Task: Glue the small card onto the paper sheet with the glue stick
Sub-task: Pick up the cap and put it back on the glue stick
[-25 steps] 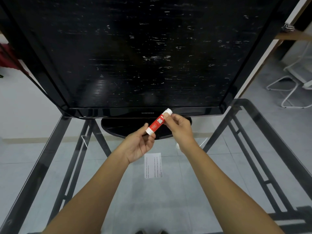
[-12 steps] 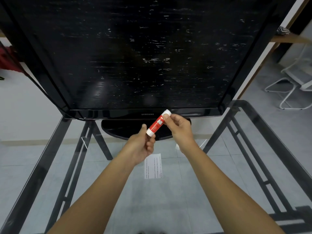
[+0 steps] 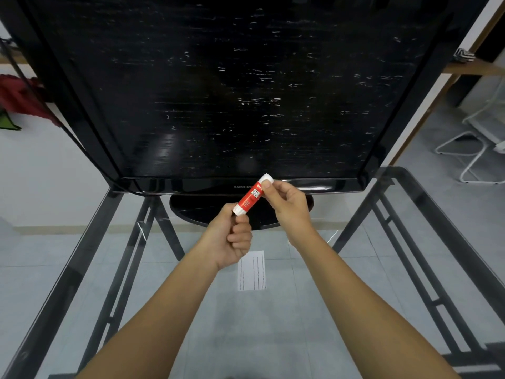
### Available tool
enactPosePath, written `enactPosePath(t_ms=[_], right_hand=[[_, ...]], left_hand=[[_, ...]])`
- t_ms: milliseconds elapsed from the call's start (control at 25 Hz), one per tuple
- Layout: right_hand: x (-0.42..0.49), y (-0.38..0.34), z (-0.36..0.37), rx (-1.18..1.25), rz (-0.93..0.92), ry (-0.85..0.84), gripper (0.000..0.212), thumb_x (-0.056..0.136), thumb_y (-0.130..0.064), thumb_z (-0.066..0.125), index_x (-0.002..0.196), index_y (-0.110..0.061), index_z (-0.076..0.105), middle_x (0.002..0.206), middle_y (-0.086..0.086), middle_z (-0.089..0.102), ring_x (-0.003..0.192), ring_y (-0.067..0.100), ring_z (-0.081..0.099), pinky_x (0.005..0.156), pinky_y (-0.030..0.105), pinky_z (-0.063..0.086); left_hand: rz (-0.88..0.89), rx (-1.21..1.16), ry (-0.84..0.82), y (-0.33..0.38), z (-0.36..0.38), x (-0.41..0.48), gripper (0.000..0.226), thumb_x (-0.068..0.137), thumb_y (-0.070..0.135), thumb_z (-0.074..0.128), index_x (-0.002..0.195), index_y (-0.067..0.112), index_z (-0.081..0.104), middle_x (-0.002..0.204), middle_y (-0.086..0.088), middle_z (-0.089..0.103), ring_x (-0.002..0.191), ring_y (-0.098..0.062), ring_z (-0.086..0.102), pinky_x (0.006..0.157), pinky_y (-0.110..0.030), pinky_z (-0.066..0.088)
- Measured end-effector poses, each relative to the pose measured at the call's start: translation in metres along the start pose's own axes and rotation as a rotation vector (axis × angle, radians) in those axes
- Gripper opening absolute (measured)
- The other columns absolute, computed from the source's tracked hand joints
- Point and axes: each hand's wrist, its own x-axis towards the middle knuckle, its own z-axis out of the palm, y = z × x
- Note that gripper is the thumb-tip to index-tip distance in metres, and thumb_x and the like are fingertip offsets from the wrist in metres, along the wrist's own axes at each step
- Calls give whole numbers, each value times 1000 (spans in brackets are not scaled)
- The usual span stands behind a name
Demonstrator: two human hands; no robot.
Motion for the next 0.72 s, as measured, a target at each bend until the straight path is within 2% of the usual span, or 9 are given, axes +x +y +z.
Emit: enactPosePath(t_ms=[80,160,240,320,360,480,560,600,720], right_hand=[[0,-2,0,-2,3,24,11,85,-37,62,89,-29,67,91,-5,71,93,6,66,81,16,50],[0,-3,-2,-17,1,51,7,85,-38,61,85,-33,66,88,-9,71,90,1,66,76,12,50],[-1,-4,-3,-5,4,57,6,85,-38,61,86,-34,65,87,-11,70,90,-1,66,75,11,50],[-1,-5,-4,27,1,47,7,86,-37,60,87,-33,66,85,-12,72,91,0,66,75,10,50],[-1,-5,-4,32,-6,34,7,86,-37,60,87,-33,66,84,-13,72,92,1,66,75,10,50],[0,-5,-1,6,-13,-5,7,85,-38,61,87,-34,66,85,-13,72,92,2,66,78,14,51],[-1,-3,0,-9,-6,-1,7,84,-38,61,87,-34,65,88,-10,71,93,4,66,82,18,51],[-1,-1,1,-5,-5,5,8,84,-38,61,88,-33,66,90,-8,71,94,5,66,84,20,51],[-3,3,2,10,-6,25,15,85,-38,60,94,-27,66,94,-4,70,96,7,66,82,18,51]], left_hand=[[94,146,33,0,1,0,42,90,49,46,74,12,60,51,-1,52,38,-9,45,39,-19,38],[456,386,113,-5,0,1,32,89,41,52,104,13,56,76,-6,64,60,-12,62,59,-22,49],[717,587,146,-10,-2,1,27,88,36,56,106,17,54,82,-2,65,70,-8,63,65,-19,50],[747,641,192,-13,-1,1,28,90,42,49,95,16,58,69,2,62,61,-6,58,59,-17,48],[687,597,194,-12,-1,1,35,91,46,45,87,14,60,60,3,58,54,-6,53,53,-18,46],[195,193,65,2,3,-7,48,91,50,43,59,16,53,41,5,39,35,-8,34,35,-19,32],[53,127,53,5,4,-8,51,91,51,41,55,16,52,39,4,39,33,-8,34,34,-19,31],[133,230,97,3,3,-8,49,92,52,40,62,16,56,43,2,47,36,-9,41,39,-21,36],[680,611,208,-9,-2,-6,23,88,45,51,98,24,54,77,0,66,66,-10,64,62,-20,49]])
